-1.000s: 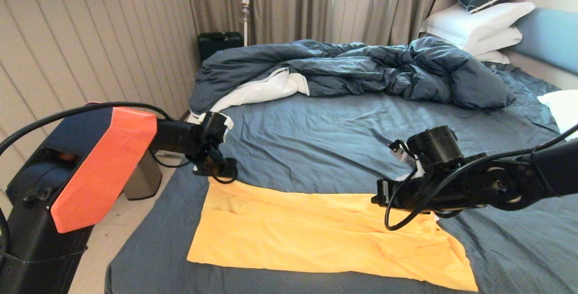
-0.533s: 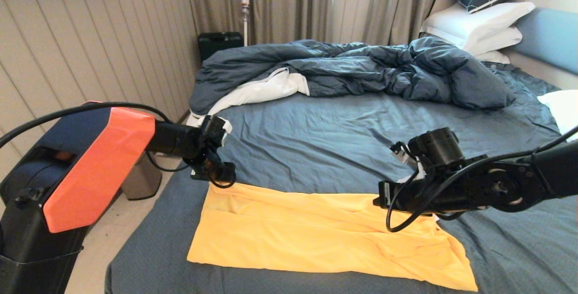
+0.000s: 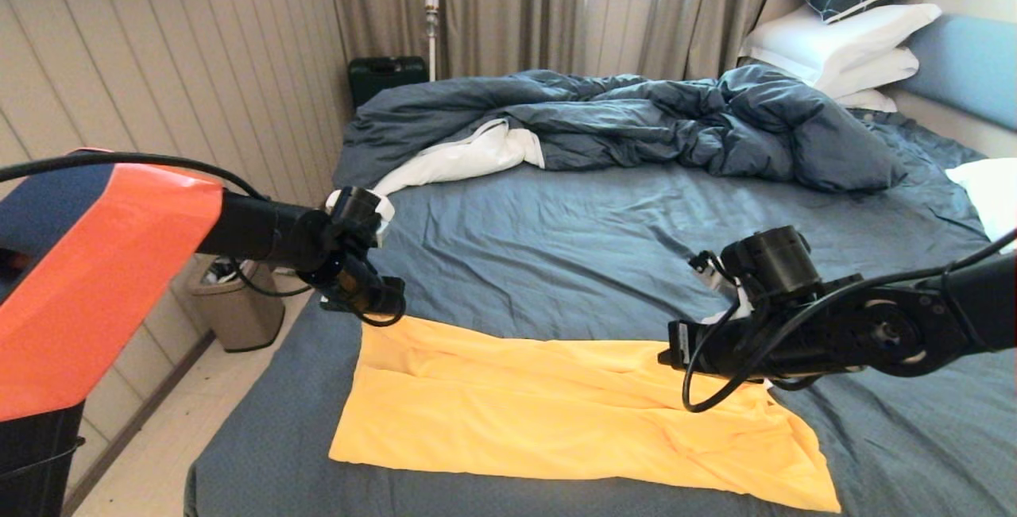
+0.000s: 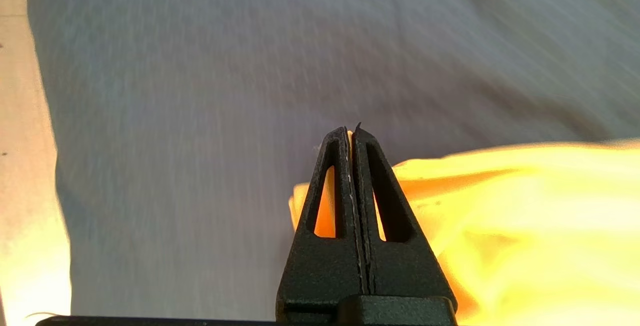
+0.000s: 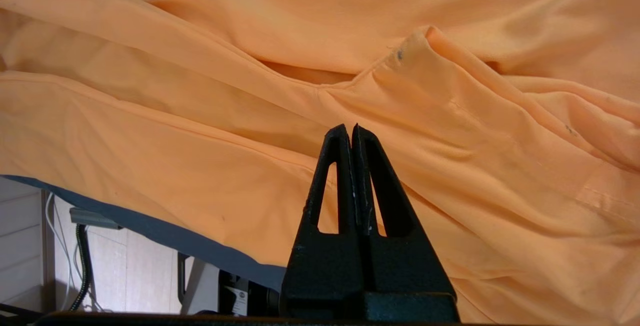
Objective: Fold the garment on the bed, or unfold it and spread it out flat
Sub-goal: Fold the yellow T-shirt
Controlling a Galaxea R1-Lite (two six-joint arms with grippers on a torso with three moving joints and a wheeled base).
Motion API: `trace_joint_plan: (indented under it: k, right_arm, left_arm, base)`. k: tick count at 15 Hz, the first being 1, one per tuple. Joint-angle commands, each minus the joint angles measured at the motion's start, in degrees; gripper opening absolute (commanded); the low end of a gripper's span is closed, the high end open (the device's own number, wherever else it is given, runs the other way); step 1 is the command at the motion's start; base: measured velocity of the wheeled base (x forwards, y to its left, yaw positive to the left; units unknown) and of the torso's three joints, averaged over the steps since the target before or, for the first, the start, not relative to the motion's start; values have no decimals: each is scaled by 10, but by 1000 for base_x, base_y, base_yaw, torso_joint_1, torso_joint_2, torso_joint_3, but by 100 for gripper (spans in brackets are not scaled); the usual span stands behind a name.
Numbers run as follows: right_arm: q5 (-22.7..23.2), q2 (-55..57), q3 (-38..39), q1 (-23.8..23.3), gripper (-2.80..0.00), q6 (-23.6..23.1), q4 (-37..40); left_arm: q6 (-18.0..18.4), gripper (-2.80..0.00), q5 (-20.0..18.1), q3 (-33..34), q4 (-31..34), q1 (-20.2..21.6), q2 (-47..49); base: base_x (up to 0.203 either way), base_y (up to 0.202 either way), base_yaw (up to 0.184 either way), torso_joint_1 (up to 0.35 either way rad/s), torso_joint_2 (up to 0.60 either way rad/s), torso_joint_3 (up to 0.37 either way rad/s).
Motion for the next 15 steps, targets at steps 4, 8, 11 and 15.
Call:
trace_joint_plan:
  k: [4, 8, 11, 15]
  right_arm:
    - [1, -10, 14, 0, -280, 1, -1]
    - [1, -8, 21, 0, -280, 1, -1]
    - [1, -6, 26, 0, -280, 1, -1]
    - [0, -6, 32, 0, -280, 1, -1]
  left_arm:
    - [-3, -280, -10, 145, -62, -2, -96]
    - [-8, -280, -11, 270, -151, -11, -138]
    - [-17, -280, -11, 344, -210, -25, -160]
    - [-21, -280, -10, 398, -233, -37, -211]
  base:
    - [0, 0, 0, 0, 0, 0]
    - [0, 0, 0, 0, 0, 0]
    - [0, 0, 0, 0, 0, 0]
    - [0, 0, 0, 0, 0, 0]
